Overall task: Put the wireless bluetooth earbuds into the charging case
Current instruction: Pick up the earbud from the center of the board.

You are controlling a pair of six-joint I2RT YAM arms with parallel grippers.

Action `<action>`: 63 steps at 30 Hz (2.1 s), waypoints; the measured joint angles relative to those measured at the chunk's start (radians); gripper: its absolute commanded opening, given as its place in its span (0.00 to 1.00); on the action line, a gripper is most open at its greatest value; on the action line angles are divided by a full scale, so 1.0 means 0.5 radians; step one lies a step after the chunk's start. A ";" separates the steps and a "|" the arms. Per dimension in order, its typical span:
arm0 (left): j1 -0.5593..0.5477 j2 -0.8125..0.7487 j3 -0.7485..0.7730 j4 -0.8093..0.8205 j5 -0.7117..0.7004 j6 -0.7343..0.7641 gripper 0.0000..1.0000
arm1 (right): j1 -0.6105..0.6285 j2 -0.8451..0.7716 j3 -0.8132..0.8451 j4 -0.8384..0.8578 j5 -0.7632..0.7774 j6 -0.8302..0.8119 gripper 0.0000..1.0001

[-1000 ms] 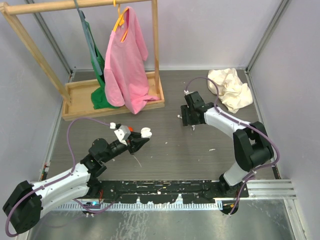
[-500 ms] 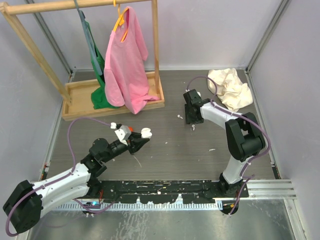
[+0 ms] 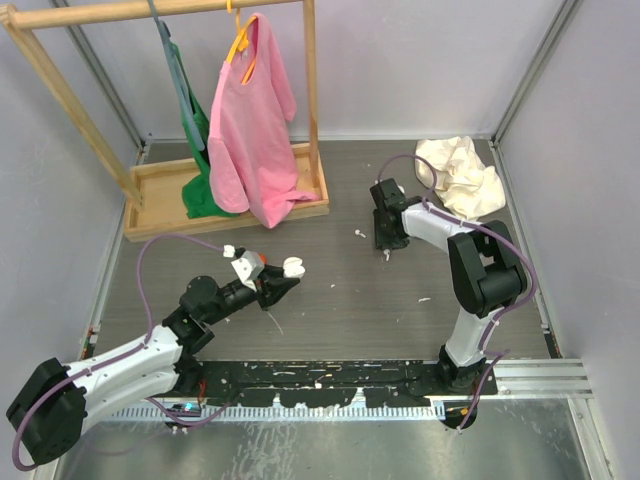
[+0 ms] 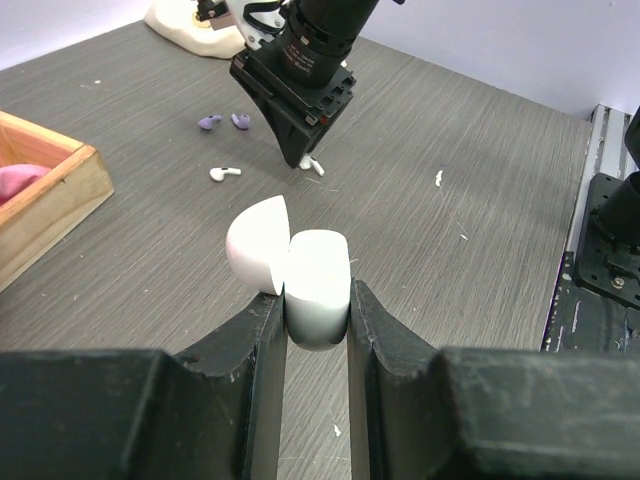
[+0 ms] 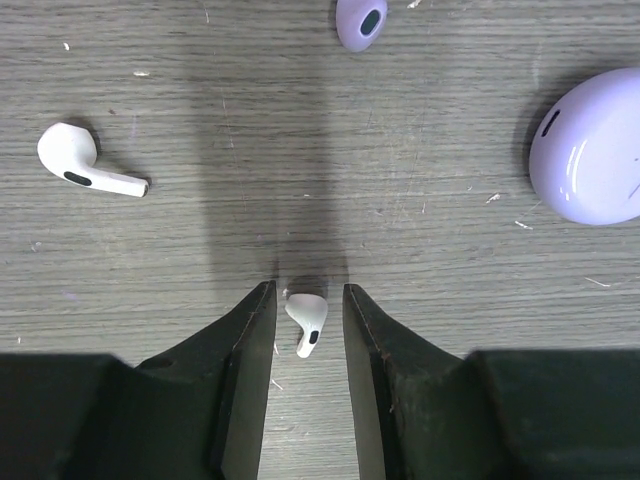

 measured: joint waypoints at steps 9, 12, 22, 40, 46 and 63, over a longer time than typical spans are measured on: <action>0.000 0.002 0.000 -0.001 0.014 -0.001 0.00 | -0.020 0.000 -0.021 0.000 -0.095 0.008 0.39; 0.000 0.005 0.000 0.000 0.014 -0.001 0.00 | -0.020 0.000 -0.033 0.000 -0.101 0.008 0.39; 0.000 0.006 0.000 -0.001 0.015 -0.001 0.00 | -0.022 0.000 -0.037 -0.001 -0.095 0.014 0.35; 0.000 -0.007 0.000 -0.003 0.014 0.000 0.00 | -0.013 -0.117 -0.140 -0.002 -0.081 0.014 0.24; 0.000 -0.034 0.000 -0.002 0.014 0.003 0.00 | 0.032 -0.385 -0.200 -0.008 -0.082 0.014 0.24; 0.000 -0.147 -0.077 0.031 0.014 0.017 0.00 | 0.682 -1.009 -0.245 0.143 0.147 -0.002 0.24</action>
